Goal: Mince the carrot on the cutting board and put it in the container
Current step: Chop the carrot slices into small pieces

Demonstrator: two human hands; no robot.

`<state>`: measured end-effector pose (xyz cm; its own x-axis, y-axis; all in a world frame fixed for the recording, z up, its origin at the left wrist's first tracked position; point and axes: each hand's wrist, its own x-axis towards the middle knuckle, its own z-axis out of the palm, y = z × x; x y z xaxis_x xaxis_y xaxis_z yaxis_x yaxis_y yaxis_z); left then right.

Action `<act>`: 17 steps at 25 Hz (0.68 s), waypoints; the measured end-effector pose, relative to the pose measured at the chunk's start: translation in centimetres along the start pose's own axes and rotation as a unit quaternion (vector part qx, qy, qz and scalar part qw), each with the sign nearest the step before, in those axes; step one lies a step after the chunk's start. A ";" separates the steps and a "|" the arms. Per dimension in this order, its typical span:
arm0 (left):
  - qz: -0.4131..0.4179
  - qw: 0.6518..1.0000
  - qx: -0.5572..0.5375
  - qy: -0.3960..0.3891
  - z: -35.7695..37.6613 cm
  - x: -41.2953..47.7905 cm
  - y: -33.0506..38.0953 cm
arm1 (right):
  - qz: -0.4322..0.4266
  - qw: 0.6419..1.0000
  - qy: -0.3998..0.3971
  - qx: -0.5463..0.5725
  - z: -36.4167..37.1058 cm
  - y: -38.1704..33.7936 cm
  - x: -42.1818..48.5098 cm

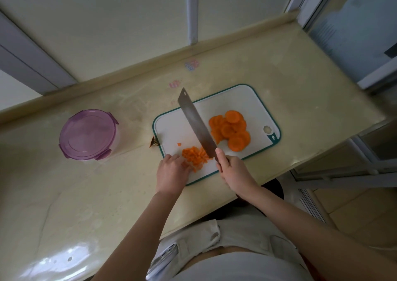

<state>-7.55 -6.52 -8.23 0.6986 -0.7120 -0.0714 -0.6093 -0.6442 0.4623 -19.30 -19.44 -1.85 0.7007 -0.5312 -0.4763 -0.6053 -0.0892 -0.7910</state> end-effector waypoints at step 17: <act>0.248 0.944 0.145 -0.162 2.4 9.8 11.9 | 0.071 0.974 0.193 0.096 -7.7 4.2 3.4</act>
<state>-8.85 -21.87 -5.55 0.1787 -0.9638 -0.1980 -0.9413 -0.2260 0.2507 -22.36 -28.06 -3.83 0.3980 -0.8076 -0.4353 -0.5772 0.1484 -0.8030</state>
